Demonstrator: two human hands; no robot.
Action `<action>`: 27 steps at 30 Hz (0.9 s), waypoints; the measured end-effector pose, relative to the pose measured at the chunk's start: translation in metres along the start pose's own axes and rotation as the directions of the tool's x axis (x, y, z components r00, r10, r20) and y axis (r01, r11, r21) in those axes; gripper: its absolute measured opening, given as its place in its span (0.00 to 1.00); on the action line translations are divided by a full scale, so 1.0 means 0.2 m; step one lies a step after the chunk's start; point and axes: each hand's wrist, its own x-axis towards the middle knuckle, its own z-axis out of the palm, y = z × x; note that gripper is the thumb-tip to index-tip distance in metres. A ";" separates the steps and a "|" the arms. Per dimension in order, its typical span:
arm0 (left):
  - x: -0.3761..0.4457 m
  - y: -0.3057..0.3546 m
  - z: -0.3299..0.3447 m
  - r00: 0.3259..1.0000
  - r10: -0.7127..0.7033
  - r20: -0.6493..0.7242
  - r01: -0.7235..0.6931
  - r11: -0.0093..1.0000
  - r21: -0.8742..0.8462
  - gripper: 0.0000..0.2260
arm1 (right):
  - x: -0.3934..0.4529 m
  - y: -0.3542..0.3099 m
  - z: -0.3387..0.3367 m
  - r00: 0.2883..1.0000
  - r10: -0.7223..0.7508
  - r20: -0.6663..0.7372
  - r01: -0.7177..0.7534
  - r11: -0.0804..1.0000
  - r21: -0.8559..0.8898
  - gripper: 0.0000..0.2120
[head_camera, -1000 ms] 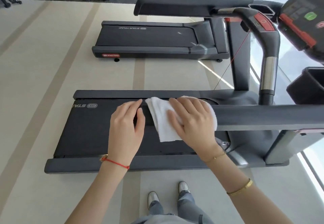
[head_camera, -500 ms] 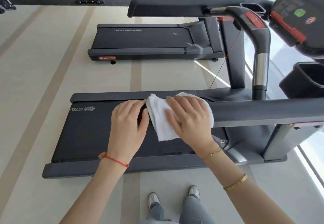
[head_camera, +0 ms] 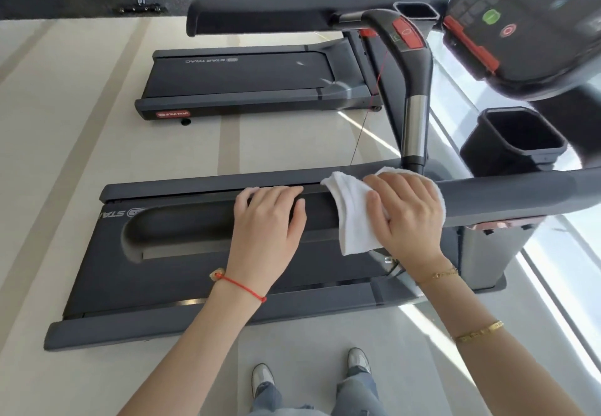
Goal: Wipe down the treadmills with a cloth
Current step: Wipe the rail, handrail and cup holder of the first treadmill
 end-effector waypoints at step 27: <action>0.23 0.94 0.57 0.997 -0.020 -0.077 0.025 0.997 0.067 0.12 | -0.16 1.10 -0.32 0.974 -0.120 0.194 0.109 0.992 0.064 0.14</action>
